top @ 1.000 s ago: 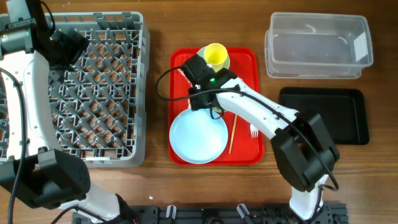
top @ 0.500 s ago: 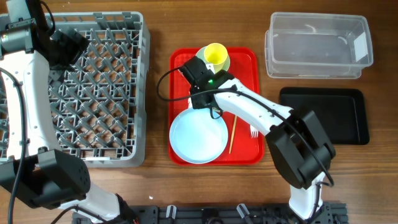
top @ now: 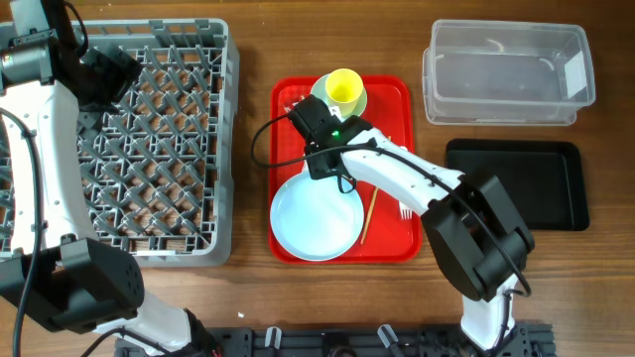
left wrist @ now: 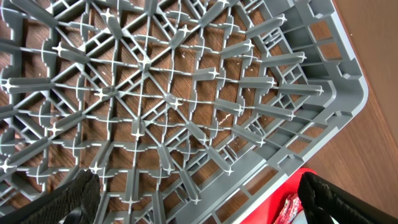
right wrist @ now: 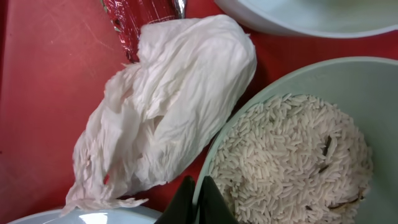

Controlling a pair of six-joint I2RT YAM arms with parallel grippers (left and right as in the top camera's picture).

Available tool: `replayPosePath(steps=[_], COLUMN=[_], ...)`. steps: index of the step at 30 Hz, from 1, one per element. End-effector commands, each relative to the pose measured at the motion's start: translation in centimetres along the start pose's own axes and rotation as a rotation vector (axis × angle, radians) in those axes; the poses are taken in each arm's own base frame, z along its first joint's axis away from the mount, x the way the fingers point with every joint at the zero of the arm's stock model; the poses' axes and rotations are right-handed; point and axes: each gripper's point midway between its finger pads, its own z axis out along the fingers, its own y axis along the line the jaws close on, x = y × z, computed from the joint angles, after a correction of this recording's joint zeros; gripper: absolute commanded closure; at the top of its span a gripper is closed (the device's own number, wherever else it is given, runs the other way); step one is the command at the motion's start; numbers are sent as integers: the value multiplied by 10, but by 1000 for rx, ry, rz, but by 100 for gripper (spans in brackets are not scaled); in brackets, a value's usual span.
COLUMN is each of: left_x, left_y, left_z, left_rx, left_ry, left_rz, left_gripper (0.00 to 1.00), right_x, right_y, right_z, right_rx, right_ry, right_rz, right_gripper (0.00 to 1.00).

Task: Sort waste into correct bins and load items into the dishwasher rack
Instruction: 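Lift the green bowl off the red tray with the right gripper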

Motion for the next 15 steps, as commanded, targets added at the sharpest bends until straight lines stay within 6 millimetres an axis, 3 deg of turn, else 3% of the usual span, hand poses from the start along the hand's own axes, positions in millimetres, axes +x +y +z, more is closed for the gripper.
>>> replayPosePath(steps=[1,6,11,15], left_x=[-3,-3,-3,-3], left_y=[0,0,0,0], left_z=[-4,-4,-4,-4], left_rx=[2,2,2,2], left_ry=[-15,-16,-16,-16], left_rz=[-12,-12,-12,-12], left_gripper=[0,0,0,0], right_x=[3,-11,-19,-34], right_y=[-3,-24,-24,-35], right_z=[4,-16,-34,-64], right_rx=[30,155,146,117], right_ry=[6,-19,-48,-117], right_rz=[-12,-17,75,197], right_gripper=[96,96,96,96])
